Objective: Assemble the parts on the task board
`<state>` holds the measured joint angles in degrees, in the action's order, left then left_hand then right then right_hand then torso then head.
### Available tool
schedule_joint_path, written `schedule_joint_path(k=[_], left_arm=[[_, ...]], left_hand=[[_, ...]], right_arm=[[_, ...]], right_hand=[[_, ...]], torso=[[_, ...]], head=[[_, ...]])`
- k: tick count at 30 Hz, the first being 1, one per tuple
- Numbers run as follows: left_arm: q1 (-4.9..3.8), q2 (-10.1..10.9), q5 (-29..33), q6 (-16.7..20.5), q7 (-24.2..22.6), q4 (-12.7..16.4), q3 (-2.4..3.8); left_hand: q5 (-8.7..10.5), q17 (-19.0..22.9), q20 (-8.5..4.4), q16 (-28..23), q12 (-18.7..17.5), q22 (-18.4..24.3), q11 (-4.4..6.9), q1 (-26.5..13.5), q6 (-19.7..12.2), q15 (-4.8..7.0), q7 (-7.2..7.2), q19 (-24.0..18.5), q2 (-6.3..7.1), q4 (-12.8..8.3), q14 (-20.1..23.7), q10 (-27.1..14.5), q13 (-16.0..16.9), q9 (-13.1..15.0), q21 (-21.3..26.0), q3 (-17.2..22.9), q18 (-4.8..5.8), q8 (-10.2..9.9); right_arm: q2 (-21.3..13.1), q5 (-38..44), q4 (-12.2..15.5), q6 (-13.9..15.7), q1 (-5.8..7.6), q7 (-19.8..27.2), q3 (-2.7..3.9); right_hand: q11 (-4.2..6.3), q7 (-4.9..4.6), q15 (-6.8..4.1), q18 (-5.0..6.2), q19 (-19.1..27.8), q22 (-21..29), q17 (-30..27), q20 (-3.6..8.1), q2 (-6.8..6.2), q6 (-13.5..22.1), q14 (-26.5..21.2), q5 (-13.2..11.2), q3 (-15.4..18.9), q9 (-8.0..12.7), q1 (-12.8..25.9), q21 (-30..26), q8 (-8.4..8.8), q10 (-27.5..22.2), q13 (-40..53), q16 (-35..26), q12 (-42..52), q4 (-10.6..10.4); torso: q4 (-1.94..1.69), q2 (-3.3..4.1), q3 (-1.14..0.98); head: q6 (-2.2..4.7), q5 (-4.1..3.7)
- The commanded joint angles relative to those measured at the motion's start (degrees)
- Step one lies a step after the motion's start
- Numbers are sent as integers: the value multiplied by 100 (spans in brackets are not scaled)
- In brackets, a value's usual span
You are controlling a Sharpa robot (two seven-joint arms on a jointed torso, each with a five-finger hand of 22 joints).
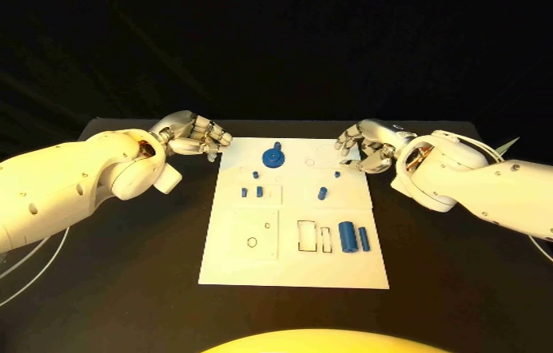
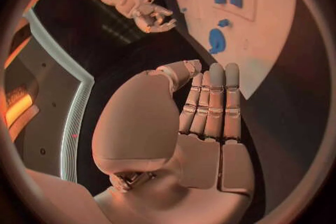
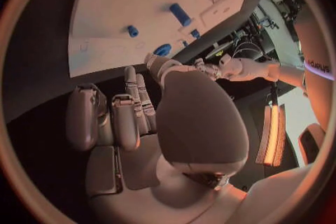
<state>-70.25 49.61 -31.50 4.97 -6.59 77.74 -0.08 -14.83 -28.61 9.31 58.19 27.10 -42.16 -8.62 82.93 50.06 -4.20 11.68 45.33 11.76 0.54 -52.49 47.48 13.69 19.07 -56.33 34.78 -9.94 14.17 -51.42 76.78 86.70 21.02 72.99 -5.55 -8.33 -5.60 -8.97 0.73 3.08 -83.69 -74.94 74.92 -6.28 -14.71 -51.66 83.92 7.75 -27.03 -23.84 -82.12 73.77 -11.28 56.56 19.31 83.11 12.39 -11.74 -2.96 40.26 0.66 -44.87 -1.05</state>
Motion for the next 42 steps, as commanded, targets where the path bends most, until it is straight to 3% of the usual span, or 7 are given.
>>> schedule_joint_path(k=[1,3,4,9,17,35,42], left_arm=[[1,92,1826,-307,-778,168,7],[6,146,1954,-325,-846,242,7],[7,166,1994,-328,-867,268,7],[12,244,2277,-362,-935,368,8],[14,301,2525,-403,-988,438,8],[16,283,2533,-424,-985,476,7],[17,279,2505,-432,-977,501,7]], left_hand=[[-18,27,15,-39,14,19,-2,-60,16,-8,18,-38,-24,-1,14,30,-16,4,33,-61,-63,10],[-18,47,17,-58,27,36,3,-75,19,-5,17,-34,-37,-1,3,60,-29,6,54,-82,-66,17],[-18,47,17,-58,27,36,3,-75,19,-5,17,-34,-37,-1,3,60,-29,6,54,-82,-66,17],[-19,61,16,-74,35,48,5,-77,25,-2,19,-30,-50,-6,-2,80,-38,8,70,-91,-68,24],[-25,115,10,-135,32,81,16,-79,150,5,-2,-31,-80,-50,0,99,-90,45,115,-137,-66,126],[-58,193,27,-236,-38,134,-30,-59,21,-26,47,-58,-108,-124,62,-26,-189,24,196,-145,-62,105],[-61,199,29,-243,-40,135,-33,-59,16,-29,50,-62,-111,-129,67,-31,-194,23,199,-144,-61,106]], right_arm=[[65,1285,-49,-548,-58,-279,0],[107,1438,-77,-622,-97,-339,0],[125,1489,-90,-655,-111,-360,-1],[194,1678,-136,-772,-163,-395,-4],[252,1798,-165,-651,-213,-359,-7],[373,1824,-176,-590,-295,-371,-9],[452,2209,-199,-703,-340,-710,-14]], right_hand=[[-43,-89,44,62,-63,-340,241,-25,-39,49,323,-3,-29,38,43,42,94,153,-106,-32,-26,66],[-68,-131,65,57,-80,-349,202,-52,-44,20,318,8,-111,55,48,53,128,247,-222,-52,-76,123],[-71,-134,68,58,-87,-349,176,-62,-48,-14,315,-142,-187,66,59,52,149,304,-309,-65,-120,159],[-76,-136,74,68,-75,-316,124,-70,-107,-37,305,-196,-219,85,158,3,188,348,-421,-92,-185,175],[-74,-140,71,75,-67,-292,92,-74,-139,-84,298,-278,-147,96,298,-34,213,408,-517,-110,-223,163],[114,43,-85,51,-132,-379,121,62,106,-577,318,-232,-616,1,230,66,38,1075,-701,-81,-267,417],[149,76,-117,38,-152,-420,133,98,176,-661,323,-336,-778,-34,221,111,8,1204,-741,-72,-351,555]], torso=[[5,7,16],[4,2,20],[0,-3,21],[-7,7,15],[-1,6,8],[3,10,-3],[0,11,-3]], head=[[70,-45],[86,-74],[79,-98],[70,-156],[77,-124],[56,-92],[41,-118]])
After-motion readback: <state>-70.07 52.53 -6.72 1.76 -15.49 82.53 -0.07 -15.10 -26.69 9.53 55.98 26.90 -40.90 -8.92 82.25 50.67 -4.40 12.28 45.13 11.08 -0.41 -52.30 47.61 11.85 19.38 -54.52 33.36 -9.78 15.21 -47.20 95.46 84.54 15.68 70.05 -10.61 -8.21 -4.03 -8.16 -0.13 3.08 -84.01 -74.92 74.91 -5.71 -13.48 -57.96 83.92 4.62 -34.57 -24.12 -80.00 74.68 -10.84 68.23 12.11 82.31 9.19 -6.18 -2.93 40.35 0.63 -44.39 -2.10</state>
